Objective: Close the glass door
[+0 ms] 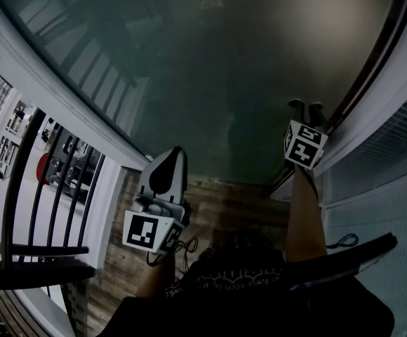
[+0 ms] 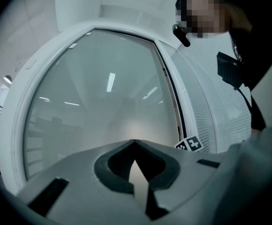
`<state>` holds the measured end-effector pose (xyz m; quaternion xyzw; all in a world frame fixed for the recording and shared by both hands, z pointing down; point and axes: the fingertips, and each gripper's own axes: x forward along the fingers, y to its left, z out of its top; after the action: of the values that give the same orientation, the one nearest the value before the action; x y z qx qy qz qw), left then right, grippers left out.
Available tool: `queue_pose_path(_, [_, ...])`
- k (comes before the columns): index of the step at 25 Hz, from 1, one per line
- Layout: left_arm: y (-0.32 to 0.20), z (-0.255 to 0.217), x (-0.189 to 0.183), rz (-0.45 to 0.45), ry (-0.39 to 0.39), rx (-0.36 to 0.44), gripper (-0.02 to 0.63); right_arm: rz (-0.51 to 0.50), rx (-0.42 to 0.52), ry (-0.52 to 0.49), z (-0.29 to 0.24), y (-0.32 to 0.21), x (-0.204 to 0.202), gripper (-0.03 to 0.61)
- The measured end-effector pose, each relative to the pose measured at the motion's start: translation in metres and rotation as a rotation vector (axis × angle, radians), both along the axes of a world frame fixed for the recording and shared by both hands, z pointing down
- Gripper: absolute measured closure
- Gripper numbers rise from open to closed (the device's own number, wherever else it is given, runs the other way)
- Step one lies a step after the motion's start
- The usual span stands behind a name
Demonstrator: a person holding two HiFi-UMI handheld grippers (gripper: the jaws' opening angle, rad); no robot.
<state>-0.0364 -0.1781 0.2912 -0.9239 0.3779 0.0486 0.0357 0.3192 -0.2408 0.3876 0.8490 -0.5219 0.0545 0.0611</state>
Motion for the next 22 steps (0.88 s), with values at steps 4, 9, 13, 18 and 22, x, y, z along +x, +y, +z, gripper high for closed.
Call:
queue_pose_path(4, [0.005,0.003,-0.022,-0.008,0.002,-0.005,0.612,0.017,-0.005,-0.002,0.002,0.010,-0.009,0.477])
queue_pose_path(9, [0.015,0.002,-0.036,0.005,0.006,0.002,0.612,0.034,-0.005,0.000,0.004,0.027,-0.018,0.477])
queue_pose_path(13, [0.021,0.001,-0.041,0.019,0.005,0.006,0.612,0.039,-0.004,0.003,0.004,0.035,-0.024,0.477])
queue_pose_path(18, [0.027,0.000,-0.042,0.032,0.004,0.005,0.612,0.047,-0.002,0.005,0.001,0.042,-0.028,0.477])
queue_pose_path(22, [0.031,-0.003,-0.045,0.037,0.005,0.010,0.612,0.054,0.000,0.003,-0.001,0.050,-0.031,0.477])
